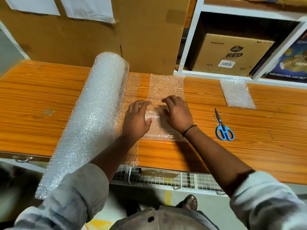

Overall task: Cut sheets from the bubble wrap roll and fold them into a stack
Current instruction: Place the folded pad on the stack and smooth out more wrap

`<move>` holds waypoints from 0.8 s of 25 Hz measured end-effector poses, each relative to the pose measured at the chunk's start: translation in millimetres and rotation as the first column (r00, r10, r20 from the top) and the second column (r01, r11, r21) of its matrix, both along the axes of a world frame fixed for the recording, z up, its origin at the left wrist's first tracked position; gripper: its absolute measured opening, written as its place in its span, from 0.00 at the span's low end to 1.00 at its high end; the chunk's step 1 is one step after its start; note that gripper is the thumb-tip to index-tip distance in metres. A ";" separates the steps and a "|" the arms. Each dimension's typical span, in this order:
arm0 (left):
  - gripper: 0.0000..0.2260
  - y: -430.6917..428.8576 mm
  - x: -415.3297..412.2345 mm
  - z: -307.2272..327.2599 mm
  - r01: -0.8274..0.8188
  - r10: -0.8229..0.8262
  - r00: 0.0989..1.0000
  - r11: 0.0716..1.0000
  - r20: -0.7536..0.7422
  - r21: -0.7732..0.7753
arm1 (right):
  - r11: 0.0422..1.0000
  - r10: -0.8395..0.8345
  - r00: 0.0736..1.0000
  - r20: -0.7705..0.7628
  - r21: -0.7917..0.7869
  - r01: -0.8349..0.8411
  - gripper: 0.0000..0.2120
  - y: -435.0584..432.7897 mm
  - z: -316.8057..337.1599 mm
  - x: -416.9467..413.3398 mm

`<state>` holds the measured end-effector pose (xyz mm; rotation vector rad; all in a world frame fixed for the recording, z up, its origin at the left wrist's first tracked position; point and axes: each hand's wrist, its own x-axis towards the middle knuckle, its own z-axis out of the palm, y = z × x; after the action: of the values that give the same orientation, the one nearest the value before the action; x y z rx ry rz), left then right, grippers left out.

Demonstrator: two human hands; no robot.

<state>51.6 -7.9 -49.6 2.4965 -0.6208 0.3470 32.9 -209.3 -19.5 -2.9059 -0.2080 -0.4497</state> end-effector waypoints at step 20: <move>0.12 25.9 -16.8 -28.6 0.533 -0.556 0.827 0.824 0.087 0.192 | 0.987 0.161 0.939 -0.305 0.061 -0.150 0.35 -6.8 -47.9 -101.9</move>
<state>34.8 18.1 -78.2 2.3131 -1.4317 0.2553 -69.1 -216.1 -67.4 -2.8441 -0.3731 0.0303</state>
